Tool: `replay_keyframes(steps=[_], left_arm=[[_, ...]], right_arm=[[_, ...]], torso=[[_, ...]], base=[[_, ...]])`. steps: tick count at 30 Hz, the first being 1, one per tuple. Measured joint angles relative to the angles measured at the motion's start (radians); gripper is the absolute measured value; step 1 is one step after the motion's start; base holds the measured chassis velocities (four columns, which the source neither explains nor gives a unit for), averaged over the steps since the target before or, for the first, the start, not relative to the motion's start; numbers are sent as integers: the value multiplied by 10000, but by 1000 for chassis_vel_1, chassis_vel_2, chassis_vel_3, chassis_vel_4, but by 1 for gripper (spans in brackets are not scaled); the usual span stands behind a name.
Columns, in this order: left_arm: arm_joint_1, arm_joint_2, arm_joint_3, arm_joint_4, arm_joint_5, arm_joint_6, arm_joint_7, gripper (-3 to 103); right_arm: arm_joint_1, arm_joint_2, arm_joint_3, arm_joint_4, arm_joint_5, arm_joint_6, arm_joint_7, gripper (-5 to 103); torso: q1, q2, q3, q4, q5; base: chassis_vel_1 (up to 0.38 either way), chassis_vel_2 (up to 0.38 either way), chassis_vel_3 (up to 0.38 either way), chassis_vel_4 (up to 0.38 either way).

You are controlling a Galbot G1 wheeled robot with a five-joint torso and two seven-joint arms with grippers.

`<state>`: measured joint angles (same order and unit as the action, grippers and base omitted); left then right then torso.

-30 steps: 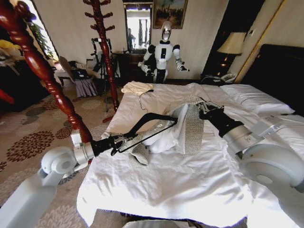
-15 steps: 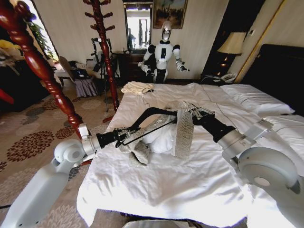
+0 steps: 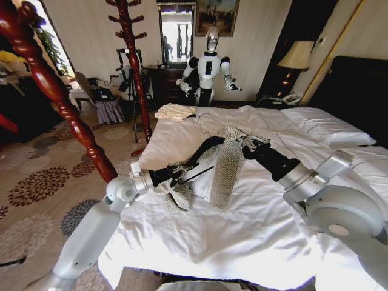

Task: Pick up the clothes from the bed and hang them on the clothes hanger.

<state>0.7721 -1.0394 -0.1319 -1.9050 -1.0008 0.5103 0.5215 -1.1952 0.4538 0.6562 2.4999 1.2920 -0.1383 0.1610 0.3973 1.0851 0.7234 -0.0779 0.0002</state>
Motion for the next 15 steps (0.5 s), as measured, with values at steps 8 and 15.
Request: replay_keyframes(steps=[8,15], left_arm=[[-617,-79,434,198,-58,-130,-201,18],[-405,138,-144,21,-143,-224,-52,18]], right_arm=[[-139,102,-255,0,-303,12,-262,1],[-309,170,-290,6,-668,-292,113,1]], torso=[[1,0,0,0,0],[0,0,-1,1,-2]], base=[[0,0,0,0],[0,0,0,0]])
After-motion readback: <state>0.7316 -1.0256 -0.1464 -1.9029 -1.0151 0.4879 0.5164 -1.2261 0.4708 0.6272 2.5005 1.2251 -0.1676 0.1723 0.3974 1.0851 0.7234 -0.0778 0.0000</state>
